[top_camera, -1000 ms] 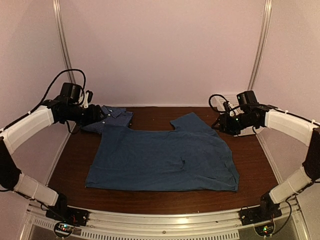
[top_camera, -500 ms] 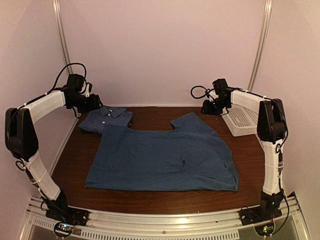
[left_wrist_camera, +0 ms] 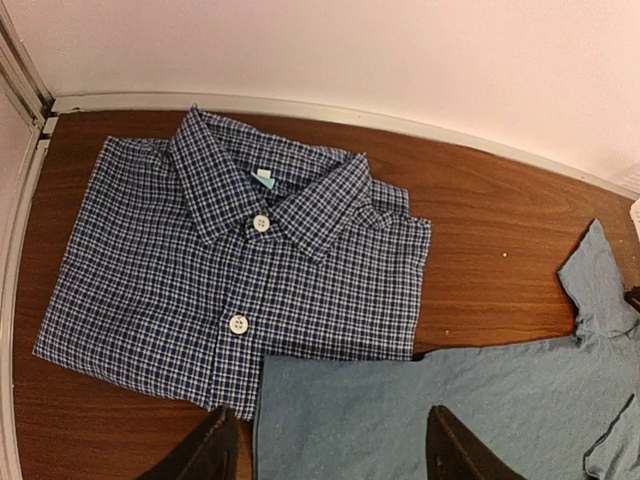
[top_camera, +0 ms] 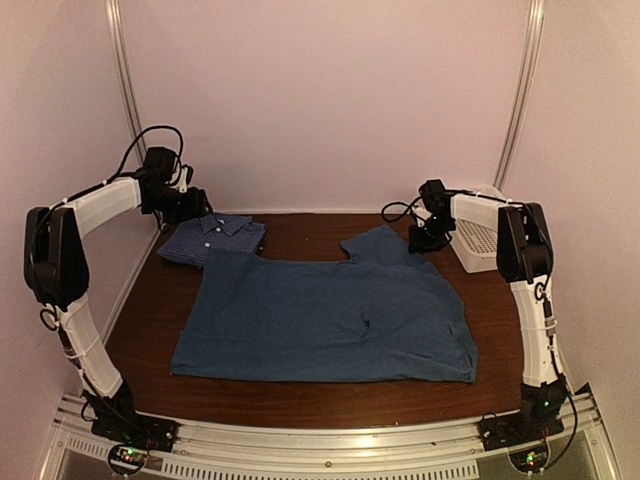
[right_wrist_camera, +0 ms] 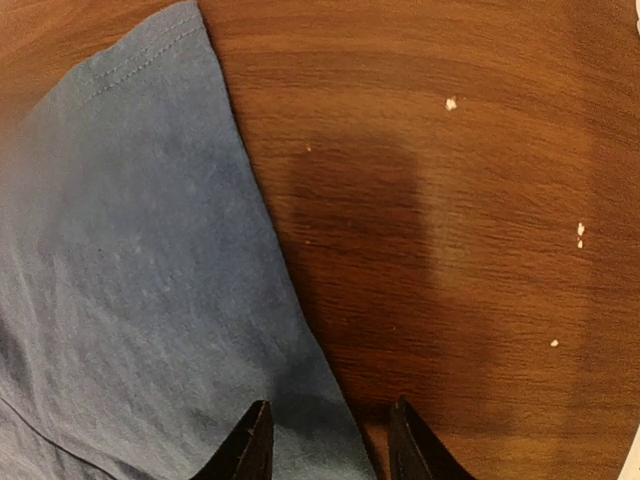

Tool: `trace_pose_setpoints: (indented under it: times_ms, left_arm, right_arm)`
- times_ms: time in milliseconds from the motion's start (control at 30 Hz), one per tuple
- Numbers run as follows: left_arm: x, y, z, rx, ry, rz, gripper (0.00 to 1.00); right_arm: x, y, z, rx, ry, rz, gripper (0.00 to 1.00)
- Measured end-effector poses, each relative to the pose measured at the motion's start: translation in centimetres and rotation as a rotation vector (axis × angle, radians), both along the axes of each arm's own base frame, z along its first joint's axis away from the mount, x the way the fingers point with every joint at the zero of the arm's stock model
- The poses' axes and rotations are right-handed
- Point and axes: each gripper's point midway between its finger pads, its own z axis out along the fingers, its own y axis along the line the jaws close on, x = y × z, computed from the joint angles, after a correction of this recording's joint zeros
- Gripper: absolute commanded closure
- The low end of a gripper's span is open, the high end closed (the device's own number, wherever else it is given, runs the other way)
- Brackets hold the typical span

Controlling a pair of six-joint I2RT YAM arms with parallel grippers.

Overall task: Fold and stack the mixed laundry pile
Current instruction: Pick up the 1/3-folded T-shirt from the center of the board.

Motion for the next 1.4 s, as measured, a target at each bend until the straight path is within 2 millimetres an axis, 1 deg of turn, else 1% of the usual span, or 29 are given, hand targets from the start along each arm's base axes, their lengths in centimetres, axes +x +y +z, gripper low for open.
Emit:
trace_pose_setpoints:
  times_ms: [133, 167, 333, 400, 533, 667, 733, 833, 967, 1067, 1167, 1267, 1400]
  left_arm:
    - [0.8, 0.0, 0.1, 0.01, -0.008, 0.001, 0.35]
    - [1.0, 0.1, -0.1, 0.017, -0.008, 0.004, 0.35]
    - [1.3, 0.7, -1.5, 0.058, 0.022, 0.014, 0.34]
    - [1.5, 1.0, -2.0, 0.082, 0.032, 0.014, 0.34]
    - [1.9, 1.3, -2.7, 0.123, 0.055, -0.003, 0.35]
    - [1.8, 1.4, -3.2, 0.14, 0.073, -0.034, 0.35]
    - [1.6, 1.4, -3.3, 0.145, 0.077, -0.057, 0.39]
    - [1.5, 1.2, -3.4, 0.152, 0.072, -0.101, 0.49]
    - [1.5, 0.9, -3.6, 0.175, 0.063, -0.159, 0.57]
    - [1.7, 0.8, -4.7, 0.188, 0.082, -0.196, 0.58]
    - [2.0, 0.5, -6.6, 0.195, 0.116, -0.231, 0.58]
    - [2.3, 0.4, -8.6, 0.196, 0.152, -0.253, 0.57]
    - [2.0, 0.3, -10.9, 0.195, 0.205, -0.271, 0.55]
  right_arm:
    - [0.2, 0.0, -0.2, -0.019, 0.0, 0.016, 0.65]
    - [0.2, 0.0, -0.3, -0.026, 0.001, 0.021, 0.68]
    - [0.4, 0.2, -0.4, -0.059, -0.005, 0.036, 0.87]
    - [0.3, 0.4, -0.4, -0.071, -0.005, 0.046, 0.99]
    - [0.1, 1.1, -0.4, -0.087, -0.005, 0.071, 1.0]
    - [-0.1, 1.8, -0.3, -0.086, -0.006, 0.083, 1.0]
    - [-0.1, 1.9, -0.2, -0.084, -0.009, 0.085, 1.0]
    - [0.0, 2.1, 0.6, -0.077, -0.021, 0.083, 1.0]
    - [0.2, 2.1, 2.5, -0.068, -0.055, 0.079, 1.0]
    - [0.4, 2.1, 3.9, -0.059, -0.08, 0.071, 1.0]
    - [0.6, 2.1, 4.7, -0.05, -0.099, 0.06, 1.0]
    - [0.7, 2.0, 5.1, -0.043, -0.105, 0.055, 1.0]
    - [0.7, 1.8, 4.8, -0.035, -0.099, 0.051, 1.0]
